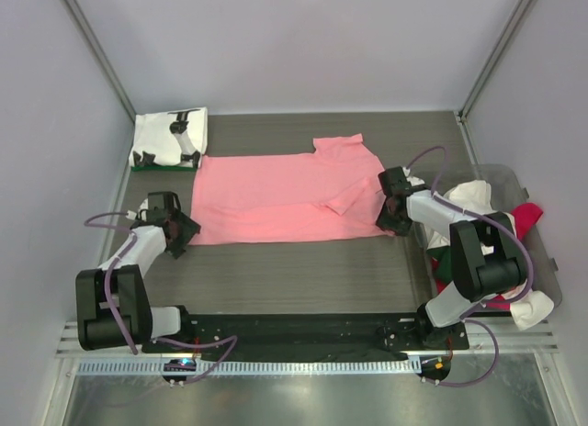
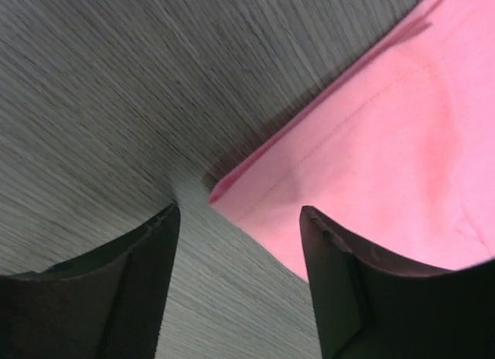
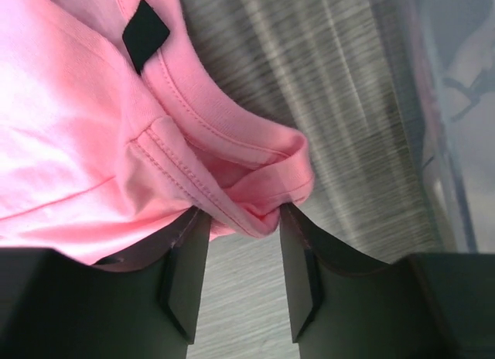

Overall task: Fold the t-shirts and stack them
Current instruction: Fold the tshirt

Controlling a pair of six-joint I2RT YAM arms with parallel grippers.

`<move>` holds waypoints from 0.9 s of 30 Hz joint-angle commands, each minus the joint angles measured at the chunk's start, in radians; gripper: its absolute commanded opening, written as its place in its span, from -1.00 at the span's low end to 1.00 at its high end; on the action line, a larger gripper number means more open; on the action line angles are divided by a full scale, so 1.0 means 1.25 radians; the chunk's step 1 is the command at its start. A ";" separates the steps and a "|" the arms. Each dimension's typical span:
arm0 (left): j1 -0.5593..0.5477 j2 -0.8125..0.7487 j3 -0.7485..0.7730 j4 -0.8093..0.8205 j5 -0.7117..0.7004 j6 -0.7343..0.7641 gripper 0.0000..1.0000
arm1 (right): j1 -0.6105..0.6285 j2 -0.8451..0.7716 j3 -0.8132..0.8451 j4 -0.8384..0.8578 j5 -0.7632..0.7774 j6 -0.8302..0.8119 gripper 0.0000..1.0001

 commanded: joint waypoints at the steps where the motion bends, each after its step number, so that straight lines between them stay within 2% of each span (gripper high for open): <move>1: 0.005 0.035 -0.010 0.078 -0.007 -0.023 0.27 | -0.013 0.032 -0.030 0.032 0.037 0.008 -0.08; 5: 0.006 0.073 -0.011 0.108 0.000 -0.030 0.00 | -0.012 0.049 -0.033 0.037 0.026 0.003 -0.17; 7: 0.005 0.091 -0.008 0.121 0.004 -0.033 -0.14 | -0.014 0.050 -0.031 0.038 0.016 0.002 -0.30; 8: 0.006 0.097 -0.002 0.126 0.003 -0.034 -0.32 | -0.013 0.048 -0.030 0.038 0.014 0.002 -0.41; 9: 0.005 0.101 0.006 0.129 0.003 -0.035 -0.45 | -0.013 0.046 -0.030 0.037 0.011 0.000 -0.62; 11: 0.006 0.110 0.022 0.128 0.010 -0.030 -0.74 | -0.013 0.038 -0.018 0.026 0.001 0.000 -0.83; 12: 0.005 0.111 0.053 0.102 0.010 -0.028 -0.99 | -0.013 0.036 -0.007 0.015 -0.001 -0.006 -0.98; 17: 0.035 0.034 0.206 -0.090 -0.022 0.038 -1.00 | -0.013 -0.053 0.124 -0.100 0.018 -0.022 -0.98; 21: 0.081 -0.071 0.260 -0.161 -0.036 0.074 -0.99 | -0.012 -0.146 0.172 -0.150 0.038 -0.017 -0.98; 25: 0.097 -0.132 0.218 -0.205 -0.034 0.085 -0.99 | -0.012 -0.179 0.095 -0.172 0.003 0.002 -0.98; 27: 0.103 -0.166 0.156 -0.207 -0.018 0.073 -0.99 | -0.008 -0.199 0.007 -0.146 -0.036 0.017 -0.98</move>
